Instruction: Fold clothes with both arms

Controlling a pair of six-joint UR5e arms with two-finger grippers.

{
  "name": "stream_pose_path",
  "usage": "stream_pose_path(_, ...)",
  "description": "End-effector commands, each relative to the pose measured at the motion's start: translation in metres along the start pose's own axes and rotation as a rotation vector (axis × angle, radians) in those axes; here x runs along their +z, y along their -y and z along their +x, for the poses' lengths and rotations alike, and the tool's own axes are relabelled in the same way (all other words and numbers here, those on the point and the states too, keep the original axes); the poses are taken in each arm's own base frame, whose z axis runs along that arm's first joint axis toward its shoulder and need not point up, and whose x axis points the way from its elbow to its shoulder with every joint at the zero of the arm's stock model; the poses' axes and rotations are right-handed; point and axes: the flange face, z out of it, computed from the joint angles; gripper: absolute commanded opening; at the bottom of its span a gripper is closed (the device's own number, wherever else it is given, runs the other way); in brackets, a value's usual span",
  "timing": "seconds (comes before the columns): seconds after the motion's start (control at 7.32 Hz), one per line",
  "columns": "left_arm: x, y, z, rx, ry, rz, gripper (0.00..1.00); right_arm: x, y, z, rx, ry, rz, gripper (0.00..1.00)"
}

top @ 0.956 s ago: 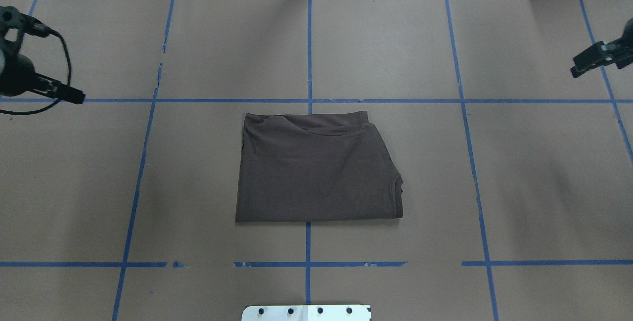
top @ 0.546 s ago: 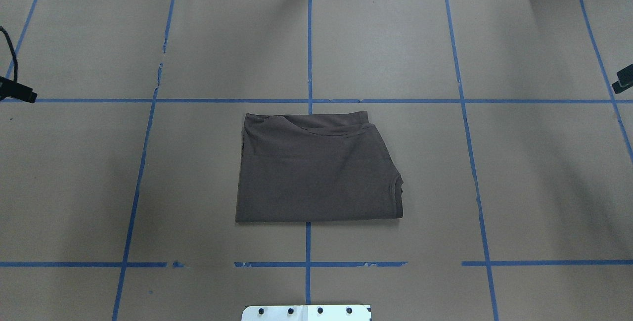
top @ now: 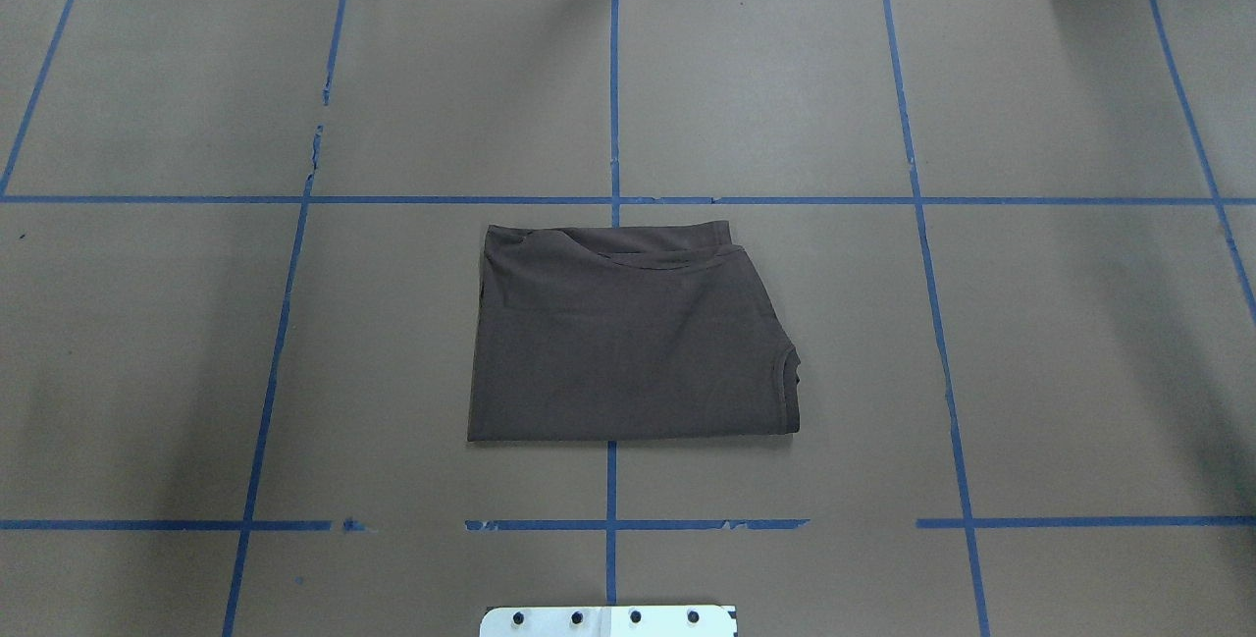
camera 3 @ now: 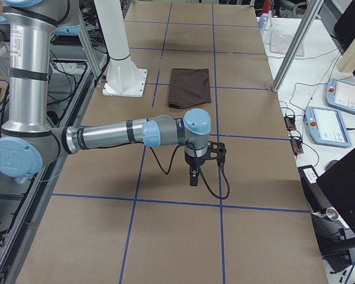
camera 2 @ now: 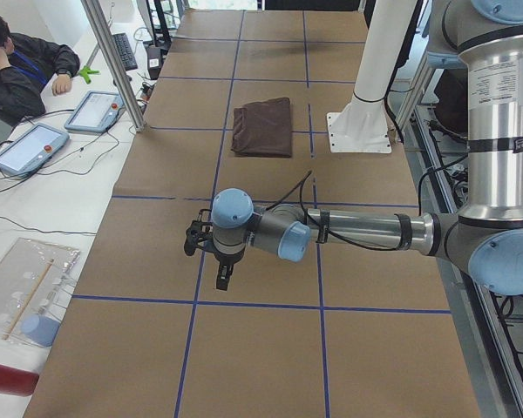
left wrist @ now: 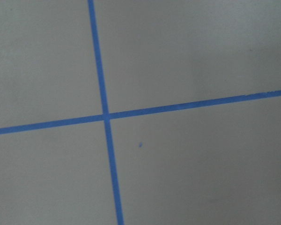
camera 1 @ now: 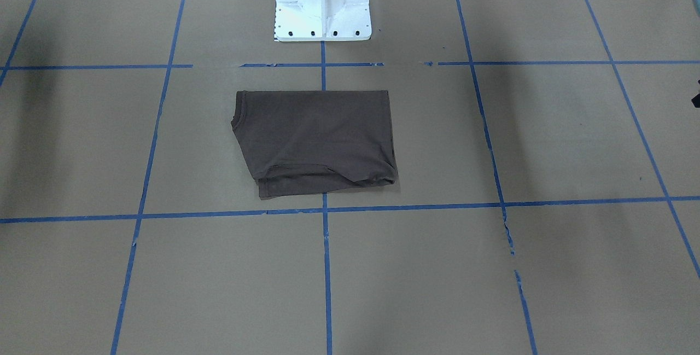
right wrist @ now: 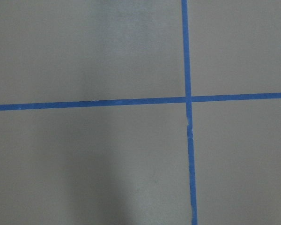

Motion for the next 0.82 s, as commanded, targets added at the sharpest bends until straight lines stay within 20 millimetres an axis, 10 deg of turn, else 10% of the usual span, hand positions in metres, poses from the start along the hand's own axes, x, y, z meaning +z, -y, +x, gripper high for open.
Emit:
stream_pose_path(0.0, 0.002, -0.017, -0.017, -0.035, 0.003, -0.016, 1.00, 0.024, -0.030, 0.028, -0.009, -0.011, -0.058, 1.00)
stream_pose_path(0.68, 0.012, -0.043, -0.023, -0.140, -0.064, -0.118, 1.00, 0.028, -0.038, 0.033, 0.005, -0.008, -0.069, 1.00)
